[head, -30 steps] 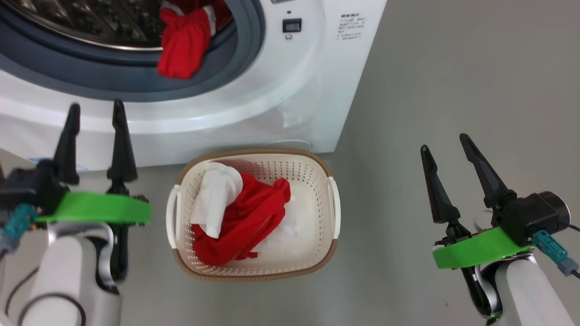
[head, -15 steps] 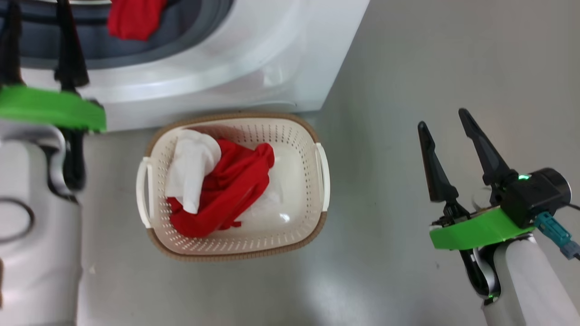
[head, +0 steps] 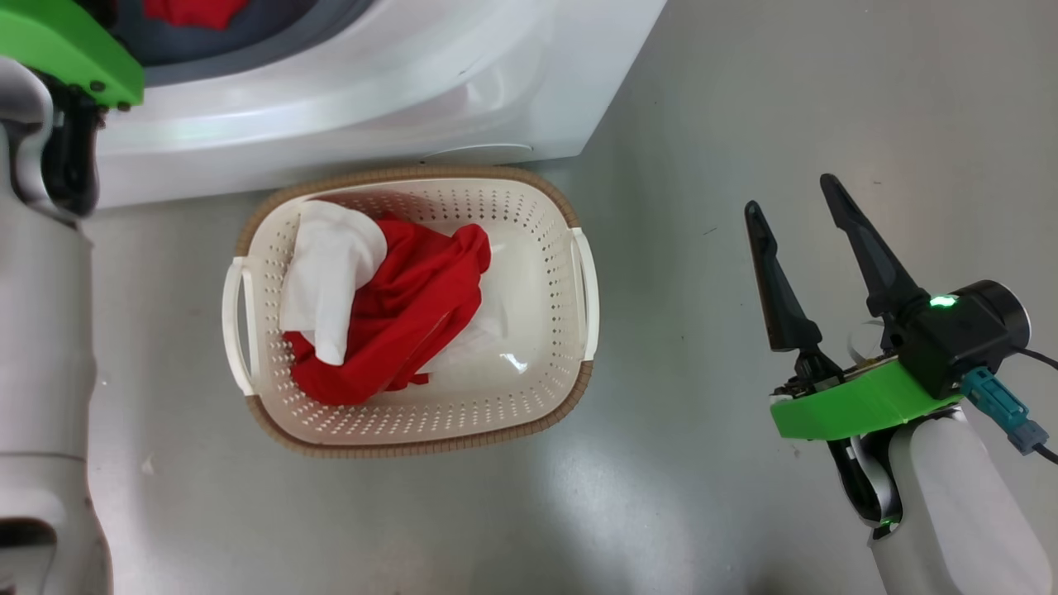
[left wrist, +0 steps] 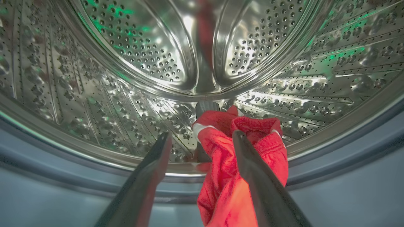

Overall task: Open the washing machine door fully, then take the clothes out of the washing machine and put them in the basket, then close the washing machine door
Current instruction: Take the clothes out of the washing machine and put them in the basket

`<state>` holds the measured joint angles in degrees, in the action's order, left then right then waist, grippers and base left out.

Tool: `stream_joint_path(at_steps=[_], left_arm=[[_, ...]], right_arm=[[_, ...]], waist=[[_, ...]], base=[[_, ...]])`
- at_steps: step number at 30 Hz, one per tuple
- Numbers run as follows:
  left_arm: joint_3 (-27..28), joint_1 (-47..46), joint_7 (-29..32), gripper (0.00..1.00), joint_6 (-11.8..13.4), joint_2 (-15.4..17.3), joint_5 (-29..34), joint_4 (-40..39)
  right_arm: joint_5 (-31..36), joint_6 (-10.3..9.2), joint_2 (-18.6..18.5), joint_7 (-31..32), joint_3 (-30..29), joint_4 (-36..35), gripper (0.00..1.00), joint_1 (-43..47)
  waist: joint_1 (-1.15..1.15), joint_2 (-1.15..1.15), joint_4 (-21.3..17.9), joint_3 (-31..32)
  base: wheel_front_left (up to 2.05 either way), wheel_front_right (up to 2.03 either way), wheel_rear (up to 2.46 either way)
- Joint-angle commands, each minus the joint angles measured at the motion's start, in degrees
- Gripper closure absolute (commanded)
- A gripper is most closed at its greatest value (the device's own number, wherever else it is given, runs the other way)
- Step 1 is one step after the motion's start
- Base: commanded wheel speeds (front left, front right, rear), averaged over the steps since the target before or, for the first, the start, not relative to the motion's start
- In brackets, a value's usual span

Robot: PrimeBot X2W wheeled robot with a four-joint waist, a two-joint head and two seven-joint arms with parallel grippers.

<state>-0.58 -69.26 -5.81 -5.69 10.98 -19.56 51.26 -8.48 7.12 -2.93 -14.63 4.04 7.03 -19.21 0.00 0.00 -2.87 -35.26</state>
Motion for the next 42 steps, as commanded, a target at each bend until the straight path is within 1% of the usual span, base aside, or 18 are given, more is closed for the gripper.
stream_joint_path(at_steps=[1,6,9,14,19,22,24,25,26,27,30,34,39,40,42], left_arm=[[0.66,-1.23,1.23,0.00,-0.59,2.54,-1.02,0.26],[0.50,-4.47,7.25,0.00,-1.32,1.50,-4.21,5.99],[0.05,-5.51,8.73,0.00,-1.57,1.24,-5.49,7.73],[-2.98,-6.11,13.25,0.00,-1.77,0.52,-8.24,9.57],[-5.55,-5.71,16.28,0.00,-1.79,2.21,-10.46,9.94],[-6.65,-5.79,16.00,0.00,-1.79,3.55,-10.23,10.74],[-7.23,-5.90,15.94,0.00,-1.79,3.87,-10.25,11.39],[-7.62,-5.83,16.27,0.03,-1.79,3.74,-10.50,11.61],[-8.00,-5.79,16.39,0.68,-1.79,3.70,-10.80,11.63],[-8.58,-5.70,16.46,1.00,-1.79,3.65,-11.03,11.45],[-9.98,-5.27,15.37,1.00,-1.79,4.01,-11.78,10.52],[-11.53,-4.84,12.24,1.00,-1.80,4.73,-11.77,9.82],[-12.37,-3.80,6.13,1.00,-1.70,5.83,-10.94,9.84],[-12.37,-3.80,6.13,1.00,-1.70,5.83,-10.94,9.84],[-12.45,-3.15,3.24,1.00,-1.50,6.11,-10.59,9.92]], right_arm=[[0.39,0.36,0.05,-0.37,1.46,-1.07,0.00,-0.13],[0.02,0.36,0.05,-0.37,1.28,-0.65,0.00,-0.59],[-0.21,0.36,0.05,-0.37,1.60,-0.58,0.00,-0.62],[-1.09,0.36,0.05,-0.37,1.93,-0.49,0.00,-0.44],[-1.90,0.36,0.05,-0.37,2.53,-0.63,0.00,-0.74],[-2.27,0.36,0.05,-0.37,2.84,-0.63,0.00,-0.79],[-2.50,0.36,0.05,-0.37,2.95,-0.56,0.00,-0.83],[-2.61,0.36,0.05,-0.37,2.94,-0.55,0.00,-0.86],[-2.68,0.36,0.05,-0.37,2.91,-0.54,0.00,-0.88],[-2.76,0.36,0.05,-0.37,2.87,-0.54,0.00,-0.90],[-2.89,0.36,0.05,-0.37,2.75,-0.44,0.00,-0.97],[-3.02,0.36,0.05,-0.37,2.48,-0.18,0.00,-1.15],[-3.26,0.36,0.05,-0.37,2.22,-0.08,0.00,-1.12],[-3.26,0.36,0.05,-0.37,2.22,-0.08,0.00,-1.12],[-3.46,0.36,0.05,-0.37,2.22,-0.02,0.00,-0.99]], waist=[[0.00,0.00,-0.09,0.09],[0.00,0.00,-0.64,0.45],[0.00,0.00,-1.18,0.56],[0.00,0.00,-2.09,0.15],[0.00,0.00,-3.07,-0.44],[0.00,0.00,-3.51,-0.58],[0.00,0.00,-3.77,-0.61],[0.00,0.00,-3.86,-0.61],[0.00,0.00,-3.92,-0.59],[0.00,0.00,-3.96,-0.57],[0.00,0.00,-3.94,-0.45],[0.00,0.00,-3.73,-0.01],[0.00,0.00,-3.23,1.07],[0.00,0.00,-3.23,1.07],[0.00,0.00,-2.95,1.57]], base=[[0.00,0.00,0.00],[0.00,0.00,0.00],[0.00,0.00,0.00],[0.00,0.00,0.00],[0.00,0.00,0.00],[0.00,0.00,0.00],[0.00,0.00,0.00],[0.00,0.00,0.00],[0.00,0.00,0.00],[0.00,0.00,0.00],[0.00,0.00,0.00],[0.00,0.00,0.00],[0.00,0.00,0.00],[0.00,0.00,0.00],[0.00,0.00,0.00]])
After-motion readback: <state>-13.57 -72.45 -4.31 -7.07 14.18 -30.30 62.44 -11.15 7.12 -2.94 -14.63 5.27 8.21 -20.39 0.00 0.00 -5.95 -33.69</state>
